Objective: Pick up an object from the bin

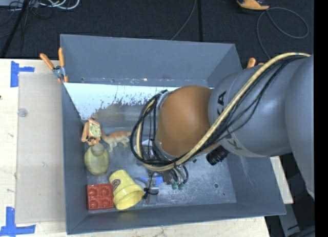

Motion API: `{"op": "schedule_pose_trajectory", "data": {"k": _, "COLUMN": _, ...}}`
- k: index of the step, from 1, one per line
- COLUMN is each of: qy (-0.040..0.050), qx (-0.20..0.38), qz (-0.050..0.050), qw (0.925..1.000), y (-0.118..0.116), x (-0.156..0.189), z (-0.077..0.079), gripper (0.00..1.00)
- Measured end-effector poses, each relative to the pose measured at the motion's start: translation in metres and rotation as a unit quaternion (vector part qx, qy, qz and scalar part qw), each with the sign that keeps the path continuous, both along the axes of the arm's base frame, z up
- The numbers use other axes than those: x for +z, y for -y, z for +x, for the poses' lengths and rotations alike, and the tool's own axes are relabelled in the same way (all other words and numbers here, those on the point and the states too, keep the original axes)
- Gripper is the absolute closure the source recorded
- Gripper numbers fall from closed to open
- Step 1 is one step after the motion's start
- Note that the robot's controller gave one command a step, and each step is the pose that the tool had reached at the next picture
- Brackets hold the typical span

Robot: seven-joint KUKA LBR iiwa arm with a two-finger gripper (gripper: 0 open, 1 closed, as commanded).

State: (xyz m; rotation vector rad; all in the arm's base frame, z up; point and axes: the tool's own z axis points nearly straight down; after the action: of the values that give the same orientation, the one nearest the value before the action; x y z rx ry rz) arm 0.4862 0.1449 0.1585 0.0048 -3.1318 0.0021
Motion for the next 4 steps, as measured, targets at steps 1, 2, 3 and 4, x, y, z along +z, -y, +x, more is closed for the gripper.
{"op": "schedule_pose_trajectory", "data": {"k": 1, "qy": 0.0035, "qx": -0.002, "qz": 0.001, "qw": 1.0000, "y": 0.001, "x": 0.004, "z": 0.002, "gripper": 0.00}}
{"op": "schedule_pose_trajectory", "data": {"k": 2, "qy": 0.0033, "qx": 0.037, "qz": 0.001, "qw": 0.9993, "y": -0.005, "x": -0.043, "z": -0.004, "gripper": 0.00}}
{"op": "schedule_pose_trajectory", "data": {"k": 3, "qy": 0.0057, "qx": 0.064, "qz": 0.001, "qw": 0.9979, "y": -0.007, "x": -0.083, "z": -0.005, "gripper": 0.00}}
{"op": "schedule_pose_trajectory", "data": {"k": 4, "qy": 0.0018, "qx": 0.019, "qz": 0.001, "qw": 0.9998, "y": -0.005, "x": -0.064, "z": 0.003, "gripper": 0.00}}
